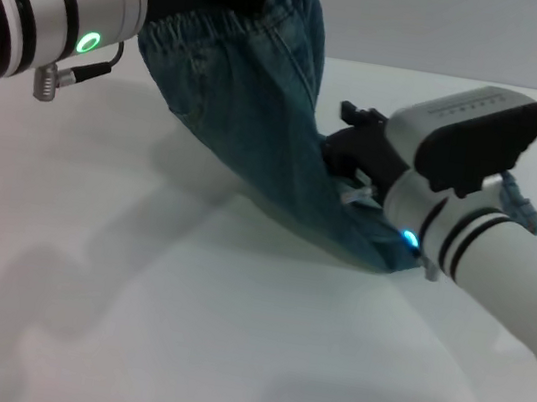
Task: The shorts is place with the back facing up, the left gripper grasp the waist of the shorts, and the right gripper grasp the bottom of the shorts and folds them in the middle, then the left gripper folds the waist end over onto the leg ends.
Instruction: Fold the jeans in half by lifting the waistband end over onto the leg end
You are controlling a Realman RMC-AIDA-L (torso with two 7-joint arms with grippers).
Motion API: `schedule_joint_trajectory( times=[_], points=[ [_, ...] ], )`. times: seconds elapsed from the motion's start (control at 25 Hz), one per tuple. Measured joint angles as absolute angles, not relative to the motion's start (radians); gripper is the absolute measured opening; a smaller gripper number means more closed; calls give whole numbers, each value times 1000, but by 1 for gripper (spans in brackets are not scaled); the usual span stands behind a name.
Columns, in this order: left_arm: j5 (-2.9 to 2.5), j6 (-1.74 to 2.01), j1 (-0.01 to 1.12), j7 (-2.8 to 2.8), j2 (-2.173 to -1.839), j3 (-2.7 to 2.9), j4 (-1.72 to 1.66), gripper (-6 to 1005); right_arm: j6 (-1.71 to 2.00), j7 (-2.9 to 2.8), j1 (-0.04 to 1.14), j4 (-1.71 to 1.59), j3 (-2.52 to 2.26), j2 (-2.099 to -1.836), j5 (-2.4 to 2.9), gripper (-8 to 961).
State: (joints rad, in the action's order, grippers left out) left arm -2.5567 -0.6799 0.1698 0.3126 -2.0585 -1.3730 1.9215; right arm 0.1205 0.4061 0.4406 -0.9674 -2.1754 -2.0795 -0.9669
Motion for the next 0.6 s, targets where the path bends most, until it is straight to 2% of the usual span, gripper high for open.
schedule_joint_trajectory(
  times=[0.36, 0.52, 0.6],
  points=[
    [-2557, -665, 175, 315, -2057, -1367, 1917, 22, 130, 405, 537, -923, -2305, -2086, -1098, 618],
    [-2557, -660, 173, 316, -2057, -1367, 1913, 22, 173, 406, 511, -918, -2305, -2084, -1099, 618],
    [-2557, -659, 172, 316, -2057, -1367, 1909, 23, 208, 413, 458, -939, -2272, -2077, -1092, 618]
  ],
)
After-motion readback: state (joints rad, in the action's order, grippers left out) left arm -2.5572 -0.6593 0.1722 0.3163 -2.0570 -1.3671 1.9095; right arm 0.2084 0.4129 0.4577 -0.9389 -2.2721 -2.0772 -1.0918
